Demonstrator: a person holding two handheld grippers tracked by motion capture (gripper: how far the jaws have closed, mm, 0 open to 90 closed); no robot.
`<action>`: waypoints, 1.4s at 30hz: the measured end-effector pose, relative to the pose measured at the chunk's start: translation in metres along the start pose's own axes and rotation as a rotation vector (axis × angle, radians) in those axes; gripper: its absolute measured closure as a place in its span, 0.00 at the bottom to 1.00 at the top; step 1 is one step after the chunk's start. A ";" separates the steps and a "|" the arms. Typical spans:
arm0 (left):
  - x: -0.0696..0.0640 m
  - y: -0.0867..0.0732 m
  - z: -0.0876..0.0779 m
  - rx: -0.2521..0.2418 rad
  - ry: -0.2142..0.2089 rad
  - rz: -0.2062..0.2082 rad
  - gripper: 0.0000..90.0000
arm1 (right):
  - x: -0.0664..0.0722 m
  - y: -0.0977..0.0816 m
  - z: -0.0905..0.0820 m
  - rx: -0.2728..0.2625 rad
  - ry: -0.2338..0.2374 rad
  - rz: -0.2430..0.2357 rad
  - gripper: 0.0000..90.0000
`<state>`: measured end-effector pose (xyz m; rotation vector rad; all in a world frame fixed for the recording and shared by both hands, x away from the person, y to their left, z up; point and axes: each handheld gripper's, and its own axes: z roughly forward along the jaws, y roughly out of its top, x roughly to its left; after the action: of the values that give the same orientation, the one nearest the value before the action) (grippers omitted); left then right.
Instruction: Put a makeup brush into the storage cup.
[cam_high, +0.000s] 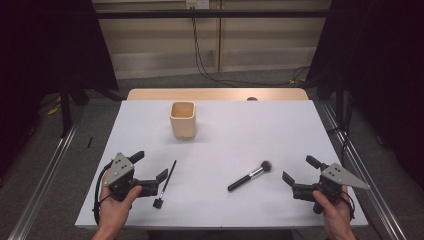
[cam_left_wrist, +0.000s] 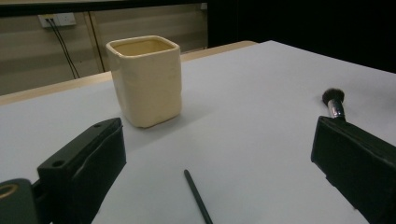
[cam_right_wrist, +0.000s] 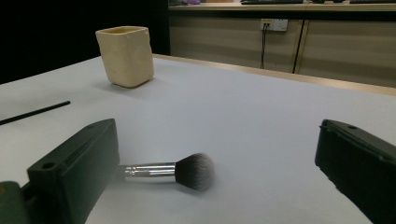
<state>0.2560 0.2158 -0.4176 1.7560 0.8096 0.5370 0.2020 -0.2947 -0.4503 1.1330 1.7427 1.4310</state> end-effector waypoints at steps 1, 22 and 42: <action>0.001 0.002 0.002 0.007 -0.004 -0.005 0.05 | 0.000 0.000 0.000 -0.001 0.001 0.004 0.00; 0.014 0.024 0.027 -0.008 0.006 0.010 0.03 | 0.000 -0.001 0.002 -0.004 0.008 0.015 0.00; 0.012 0.041 0.050 0.172 -0.030 0.056 0.05 | 0.000 -0.001 0.003 -0.003 0.018 0.015 0.00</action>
<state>0.3095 0.1851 -0.3951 1.9447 0.8075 0.4891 0.2042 -0.2934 -0.4523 1.1368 1.7473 1.4562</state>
